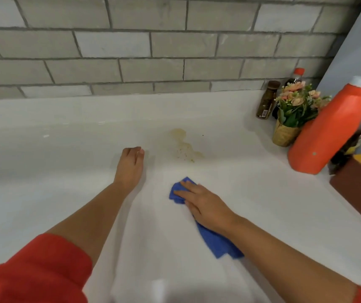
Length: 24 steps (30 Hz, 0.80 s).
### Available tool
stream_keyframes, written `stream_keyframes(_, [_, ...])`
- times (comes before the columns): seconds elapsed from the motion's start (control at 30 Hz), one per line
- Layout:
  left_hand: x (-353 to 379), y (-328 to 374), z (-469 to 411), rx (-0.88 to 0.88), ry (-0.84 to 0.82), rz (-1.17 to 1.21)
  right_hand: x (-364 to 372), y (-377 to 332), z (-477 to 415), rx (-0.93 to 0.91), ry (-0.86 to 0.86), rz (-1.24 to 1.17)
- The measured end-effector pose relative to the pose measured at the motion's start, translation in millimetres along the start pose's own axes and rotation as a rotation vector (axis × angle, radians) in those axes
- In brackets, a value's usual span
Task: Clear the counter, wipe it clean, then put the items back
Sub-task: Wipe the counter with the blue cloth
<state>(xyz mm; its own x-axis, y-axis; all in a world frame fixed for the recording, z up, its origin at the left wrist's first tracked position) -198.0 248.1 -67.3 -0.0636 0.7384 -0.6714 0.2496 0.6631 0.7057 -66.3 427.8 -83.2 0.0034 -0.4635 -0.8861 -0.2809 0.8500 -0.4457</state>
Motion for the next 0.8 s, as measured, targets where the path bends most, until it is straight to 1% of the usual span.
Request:
stream_keyframes(0.03, [-0.5, -1.7, -5.7, -0.018, 0.005, 0.0, -6.1, 8.8, 6.7, 0.003, -0.018, 0.002])
stream_keyframes(0.07, [-1.2, -4.0, -9.8, -0.035, 0.016, 0.0, -14.5, 25.4, 8.1, 0.039, 0.002, 0.017])
stream_keyframes(0.2, [1.0, -12.5, -12.0, -0.057, 0.069, -0.002, -54.8, 109.7, -20.5, 0.384, 0.202, 0.013])
stream_keyframes(0.3, [4.6, -11.7, -12.5, -0.04, 0.082, -0.006, -59.4, 124.4, -57.1, 0.533, 0.209, 0.076])
stream_keyframes(0.37, [5.5, -11.8, -13.1, -0.04, 0.086, -0.002, -49.8, 105.4, -71.7, 0.515, 0.193, 0.091])
stream_keyframes(0.43, [5.1, -11.8, -12.6, -0.043, 0.083, 0.006, -30.2, 74.1, -71.8, 0.373, 0.151, 0.061])
stream_keyframes(0.5, [4.4, -10.4, -11.4, -0.049, 0.082, 0.017, -12.4, 44.9, -57.9, 0.21, 0.058, -0.011])
stream_keyframes(0.57, [4.3, -9.4, -11.4, -0.05, 0.08, 0.02, -11.0, 36.2, -41.4, 0.104, 0.003, -0.128])
stream_keyframes(0.6, [4.3, -9.3, -11.4, -0.048, 0.082, 0.021, -18.0, 40.6, -37.1, 0.105, 0.009, -0.187])
stream_keyframes(0.67, [3.8, -9.2, -11.4, -0.047, 0.095, 0.028, -35.9, 68.2, -36.3, 0.203, 0.116, -0.22])
stream_keyframes(0.73, [4.5, -10.0, -12.0, -0.052, 0.105, 0.032, -55.0, 105.9, -47.1, 0.348, 0.212, -0.148])
stream_keyframes(0.8, [6.2, -11.2, -12.0, -0.054, 0.103, 0.028, -66.0, 137.9, -67.5, 0.492, 0.209, -0.094])
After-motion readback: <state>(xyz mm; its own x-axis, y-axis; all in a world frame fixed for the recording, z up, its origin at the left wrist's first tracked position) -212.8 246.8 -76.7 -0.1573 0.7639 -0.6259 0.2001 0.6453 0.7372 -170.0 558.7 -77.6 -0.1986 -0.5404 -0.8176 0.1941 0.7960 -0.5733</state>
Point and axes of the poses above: each hand's wrist, its own z-axis away from the middle knuckle, its own x-axis out of the palm, y = z × x, the point moved 3 cm from there along -z, towards the middle knuckle, and after that the axes turned 4 degrees about x, right-handed, at the moved point
